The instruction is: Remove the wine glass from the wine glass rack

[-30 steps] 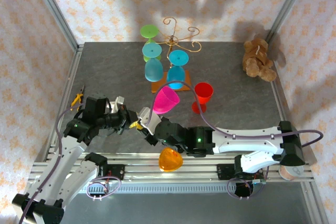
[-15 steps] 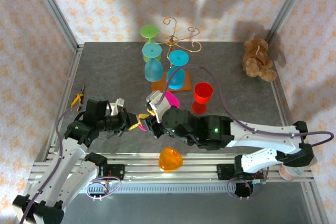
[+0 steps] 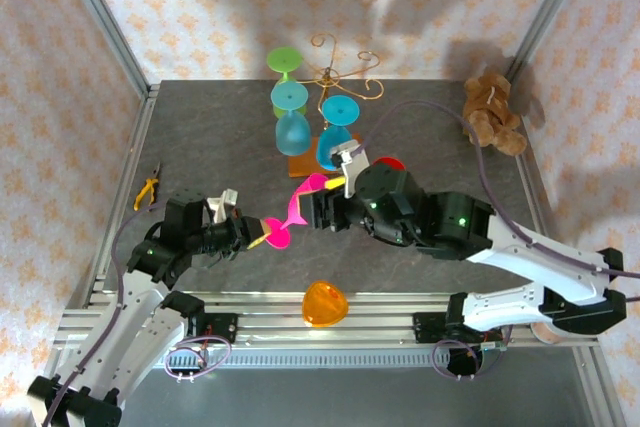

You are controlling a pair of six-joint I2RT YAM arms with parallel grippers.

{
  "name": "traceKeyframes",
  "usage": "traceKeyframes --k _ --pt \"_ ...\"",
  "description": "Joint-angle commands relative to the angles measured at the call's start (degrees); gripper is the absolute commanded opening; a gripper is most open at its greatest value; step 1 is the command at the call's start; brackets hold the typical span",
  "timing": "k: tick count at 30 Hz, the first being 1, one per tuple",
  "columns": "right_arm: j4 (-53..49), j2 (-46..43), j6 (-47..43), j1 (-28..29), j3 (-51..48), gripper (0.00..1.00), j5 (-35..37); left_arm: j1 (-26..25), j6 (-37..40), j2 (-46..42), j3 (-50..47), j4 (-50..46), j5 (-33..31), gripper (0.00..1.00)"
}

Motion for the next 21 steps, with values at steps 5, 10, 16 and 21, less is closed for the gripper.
traceKeyframes --k 5,10,16,21 --pt "-1.1 -0.7 2.8 -6.4 -1.0 0.69 -10.2 0.3 -2.3 -3.6 -2.9 8.0 -0.2 0.00" --pt "-1.0 0.8 2.5 -9.0 -0.1 0.69 -13.5 0.3 -3.7 -5.4 -4.2 10.3 -0.2 0.00" --pt "-0.7 4.6 1.6 -9.7 0.8 0.63 -16.7 0.4 -4.0 -5.9 -4.8 10.5 -0.1 0.00" --pt "0.2 6.3 1.7 -9.7 1.0 0.52 -19.1 0.3 -4.0 -5.8 -4.9 10.7 -0.2 0.00"
